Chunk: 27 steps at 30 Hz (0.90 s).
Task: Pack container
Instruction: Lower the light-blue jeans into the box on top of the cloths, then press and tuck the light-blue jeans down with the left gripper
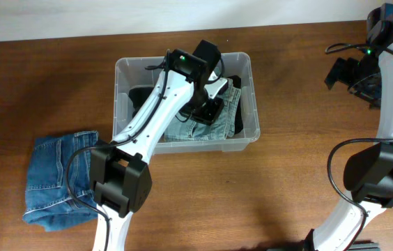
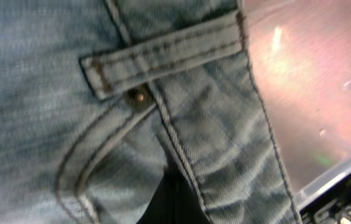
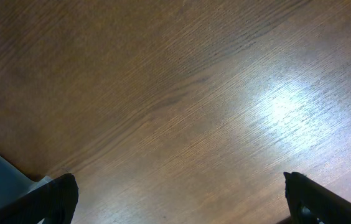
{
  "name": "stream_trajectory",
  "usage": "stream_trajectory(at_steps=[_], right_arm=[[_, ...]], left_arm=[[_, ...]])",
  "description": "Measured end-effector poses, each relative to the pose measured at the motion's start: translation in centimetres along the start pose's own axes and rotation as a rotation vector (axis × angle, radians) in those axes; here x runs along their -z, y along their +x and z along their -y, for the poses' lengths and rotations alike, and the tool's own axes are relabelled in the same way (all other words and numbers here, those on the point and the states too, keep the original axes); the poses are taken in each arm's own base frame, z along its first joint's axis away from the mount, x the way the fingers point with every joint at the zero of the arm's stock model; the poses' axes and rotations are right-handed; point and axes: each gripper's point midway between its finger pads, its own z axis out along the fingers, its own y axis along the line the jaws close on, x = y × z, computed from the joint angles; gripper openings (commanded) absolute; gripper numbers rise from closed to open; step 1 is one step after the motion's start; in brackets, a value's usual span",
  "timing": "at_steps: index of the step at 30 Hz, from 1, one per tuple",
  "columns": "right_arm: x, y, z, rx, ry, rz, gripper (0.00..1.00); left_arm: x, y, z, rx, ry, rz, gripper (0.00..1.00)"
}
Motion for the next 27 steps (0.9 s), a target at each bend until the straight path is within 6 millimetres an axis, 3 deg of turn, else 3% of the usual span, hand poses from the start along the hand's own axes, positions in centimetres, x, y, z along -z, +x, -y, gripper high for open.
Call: stream_trajectory(at_steps=[6,9,22,27], right_arm=[[0.0,0.0,0.0,0.0,0.0,0.0,0.98],[0.0,0.0,0.0,0.0,0.0,0.0,0.98],[0.0,0.0,0.0,0.0,0.0,0.0,0.98],[0.0,0.0,0.0,0.0,0.0,0.0,0.98]], left_arm=[[-1.0,-1.2,0.2,0.008,0.035,0.046,0.01],[-1.6,-2.8,0.2,0.01,0.046,0.109,0.01],[-0.6,-7.7,0.9,-0.009,0.079,0.312,0.01],[-0.9,-6.8,0.8,0.007,0.076,0.273,0.01]])
